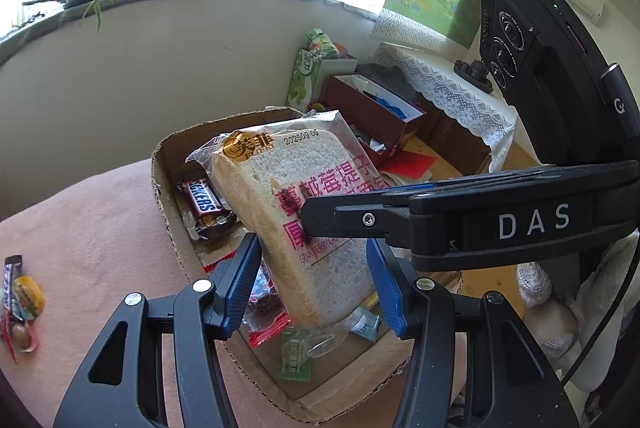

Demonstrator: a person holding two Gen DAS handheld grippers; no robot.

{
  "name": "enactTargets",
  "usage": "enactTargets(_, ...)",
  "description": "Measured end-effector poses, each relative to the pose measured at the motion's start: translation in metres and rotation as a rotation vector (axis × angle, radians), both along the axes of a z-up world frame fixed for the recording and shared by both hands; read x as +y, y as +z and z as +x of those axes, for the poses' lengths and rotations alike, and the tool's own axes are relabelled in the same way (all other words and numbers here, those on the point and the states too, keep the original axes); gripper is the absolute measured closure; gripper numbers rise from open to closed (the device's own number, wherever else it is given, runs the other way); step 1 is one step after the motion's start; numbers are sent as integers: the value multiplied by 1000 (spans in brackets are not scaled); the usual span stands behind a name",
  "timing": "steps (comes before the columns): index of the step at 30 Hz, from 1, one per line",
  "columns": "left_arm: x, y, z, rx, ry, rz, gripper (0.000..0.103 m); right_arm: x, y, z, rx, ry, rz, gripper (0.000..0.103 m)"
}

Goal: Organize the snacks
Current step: 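Lift the bread loaf with both grippers and carry it into the box, then open both grippers to release the bread loaf in the box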

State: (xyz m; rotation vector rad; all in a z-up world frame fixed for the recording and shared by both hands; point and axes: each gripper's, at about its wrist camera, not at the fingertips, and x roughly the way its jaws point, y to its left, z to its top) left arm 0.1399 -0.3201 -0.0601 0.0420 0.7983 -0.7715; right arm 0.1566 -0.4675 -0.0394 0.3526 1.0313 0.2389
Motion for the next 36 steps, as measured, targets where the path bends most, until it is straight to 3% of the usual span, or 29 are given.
enactTargets(27, -6, 16, -25, -60, -52, 15, 50, -20, -6, -6, -3, -103, -67, 43)
enactTargets(30, -2, 16, -26, -58, -46, 14, 50, -18, -6, -7, -7, -109, -81, 32)
enactTargets(36, 11, 18, -30, -60, -33, 6, 50, -10, -6, -10, -10, -117, -111, 30)
